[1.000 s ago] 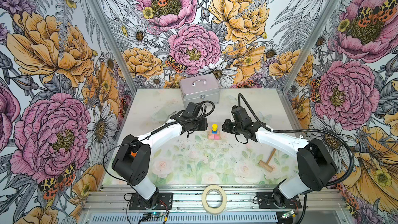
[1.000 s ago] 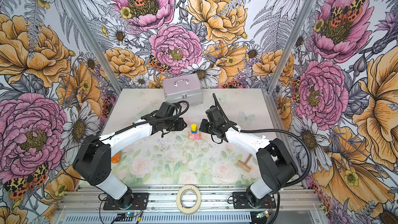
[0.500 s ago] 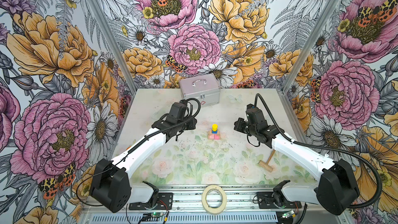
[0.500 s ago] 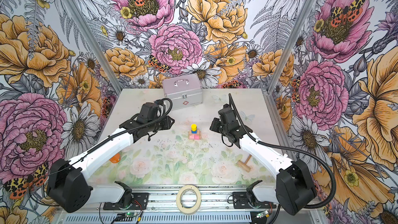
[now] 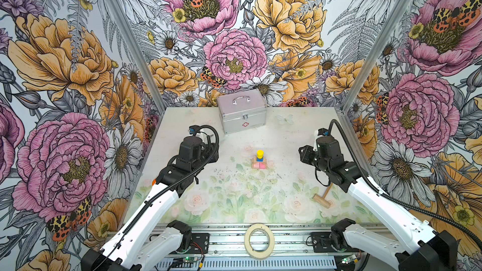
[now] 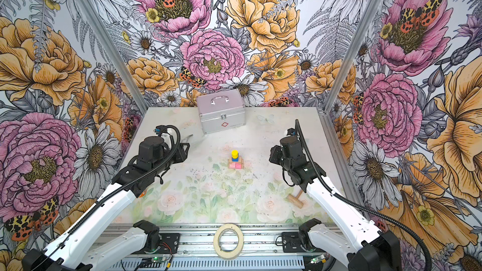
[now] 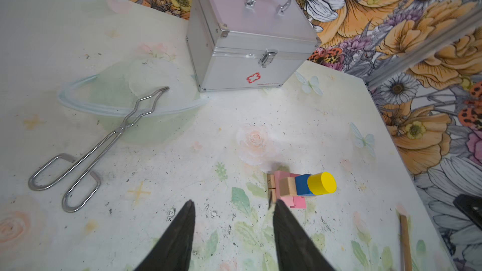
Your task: Build the wood block tower
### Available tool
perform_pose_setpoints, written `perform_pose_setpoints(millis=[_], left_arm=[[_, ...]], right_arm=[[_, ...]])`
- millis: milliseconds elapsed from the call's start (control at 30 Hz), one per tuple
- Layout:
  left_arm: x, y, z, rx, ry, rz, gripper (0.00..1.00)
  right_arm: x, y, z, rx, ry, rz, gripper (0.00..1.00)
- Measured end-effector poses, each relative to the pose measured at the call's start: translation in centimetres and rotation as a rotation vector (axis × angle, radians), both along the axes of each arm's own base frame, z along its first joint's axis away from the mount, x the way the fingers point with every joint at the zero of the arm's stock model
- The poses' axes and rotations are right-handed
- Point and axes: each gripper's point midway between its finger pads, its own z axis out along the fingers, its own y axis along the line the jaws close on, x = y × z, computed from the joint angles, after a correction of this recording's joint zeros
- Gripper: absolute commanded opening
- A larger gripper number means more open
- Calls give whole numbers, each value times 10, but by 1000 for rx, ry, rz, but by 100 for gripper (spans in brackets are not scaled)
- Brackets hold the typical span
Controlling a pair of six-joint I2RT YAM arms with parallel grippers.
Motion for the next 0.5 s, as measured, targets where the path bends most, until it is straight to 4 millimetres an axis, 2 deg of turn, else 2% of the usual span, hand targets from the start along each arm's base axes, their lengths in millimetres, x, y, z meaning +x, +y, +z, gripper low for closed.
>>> perform_pose_setpoints(millis=[100, 133, 300, 400, 500], left_arm=[[-7, 28, 0, 41, -47, 116, 92], [-10, 38, 1, 54, -65, 158, 99], [-18, 86, 0, 105, -162, 368, 99], [-23, 113, -10, 147, -200, 493, 99], [-24, 132, -25, 207, -232, 574, 99]], right_arm=[[-3, -19, -1, -69, -13, -46, 99], [-4, -27, 1, -99, -26, -69, 100], [-9, -77, 18, -258, -107, -239, 100], [-12, -104, 23, -377, -147, -330, 100], [-11, -121, 17, -489, -171, -367, 100]])
